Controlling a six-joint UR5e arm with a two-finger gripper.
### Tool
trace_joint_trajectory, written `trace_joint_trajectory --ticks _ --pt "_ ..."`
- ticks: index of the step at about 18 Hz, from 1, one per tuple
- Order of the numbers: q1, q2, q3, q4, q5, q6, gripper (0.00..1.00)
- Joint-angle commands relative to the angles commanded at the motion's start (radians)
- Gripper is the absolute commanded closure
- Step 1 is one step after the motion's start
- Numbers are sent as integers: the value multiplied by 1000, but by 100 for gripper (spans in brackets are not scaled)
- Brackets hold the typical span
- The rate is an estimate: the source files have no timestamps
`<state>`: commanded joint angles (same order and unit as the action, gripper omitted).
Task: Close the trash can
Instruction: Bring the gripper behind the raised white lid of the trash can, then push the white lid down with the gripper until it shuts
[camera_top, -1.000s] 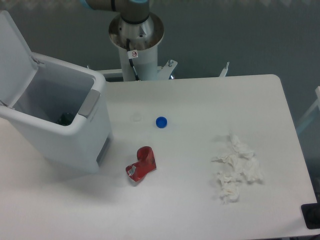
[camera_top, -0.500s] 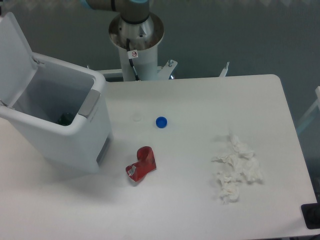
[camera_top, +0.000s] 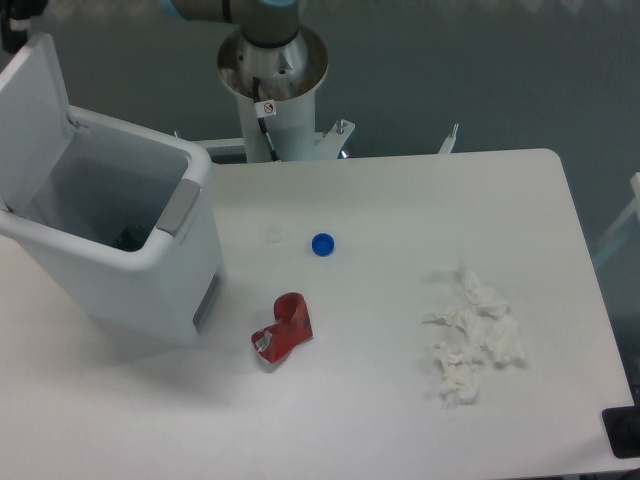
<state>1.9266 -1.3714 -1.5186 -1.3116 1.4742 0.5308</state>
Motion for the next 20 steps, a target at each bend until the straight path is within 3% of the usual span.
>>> trace_joint_trajectory --ticks 10,20 --pt "57 -15 -11 2 -3 0 100" --pt "117 -66 -14 6 -9 -6 100"
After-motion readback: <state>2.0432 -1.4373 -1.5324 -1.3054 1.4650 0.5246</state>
